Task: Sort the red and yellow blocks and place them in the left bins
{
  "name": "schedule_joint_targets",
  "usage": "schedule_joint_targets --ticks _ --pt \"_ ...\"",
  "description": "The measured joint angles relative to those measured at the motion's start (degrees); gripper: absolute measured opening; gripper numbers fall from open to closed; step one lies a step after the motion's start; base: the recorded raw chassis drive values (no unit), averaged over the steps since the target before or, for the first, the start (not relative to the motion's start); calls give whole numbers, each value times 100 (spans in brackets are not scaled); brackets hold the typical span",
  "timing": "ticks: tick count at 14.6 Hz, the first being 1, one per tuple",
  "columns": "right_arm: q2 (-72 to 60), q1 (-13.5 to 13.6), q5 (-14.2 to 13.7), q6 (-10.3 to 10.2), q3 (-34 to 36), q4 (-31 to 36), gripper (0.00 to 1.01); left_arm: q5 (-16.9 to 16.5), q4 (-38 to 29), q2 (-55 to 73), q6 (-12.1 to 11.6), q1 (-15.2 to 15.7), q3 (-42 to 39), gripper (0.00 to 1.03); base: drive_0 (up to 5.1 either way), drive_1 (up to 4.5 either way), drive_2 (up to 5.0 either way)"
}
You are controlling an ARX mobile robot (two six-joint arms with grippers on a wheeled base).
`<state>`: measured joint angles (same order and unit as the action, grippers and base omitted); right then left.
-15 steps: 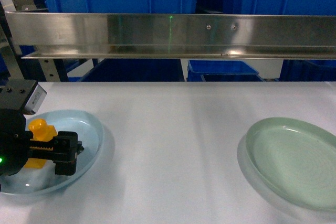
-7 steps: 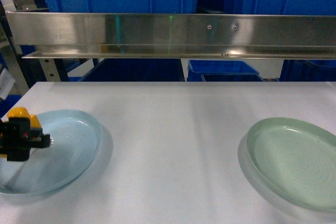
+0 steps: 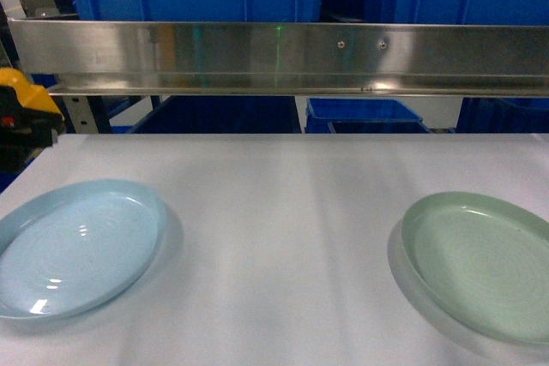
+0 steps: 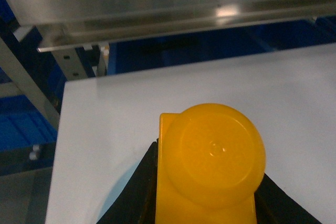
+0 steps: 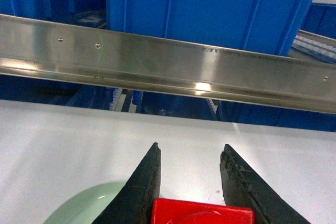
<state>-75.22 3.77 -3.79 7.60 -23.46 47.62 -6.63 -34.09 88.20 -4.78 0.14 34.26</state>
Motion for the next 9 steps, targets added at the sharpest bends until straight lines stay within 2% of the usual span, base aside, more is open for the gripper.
schedule_joint_targets --ticks 2,4,7,8,9 --pt "0 0 -2 0 0 -2 28 -232 50 -852 -28 -7 131 28 0 0 0" --pt "0 0 -2 0 0 -2 28 -229 -234 -920 -142 -9 122 28 0 0 0" --pt "0 0 -2 0 0 0 28 -74 -1410 -483 -382 -50 -293 27 0 0 0" --pt "0 0 -2 0 -2 -2 28 81 -2079 -17 -697 -140 -667 27 0 0 0" --pt "0 0 0 0 -2 -2 28 83 -2168 -57 -874 -155 -699 27 0 0 0"
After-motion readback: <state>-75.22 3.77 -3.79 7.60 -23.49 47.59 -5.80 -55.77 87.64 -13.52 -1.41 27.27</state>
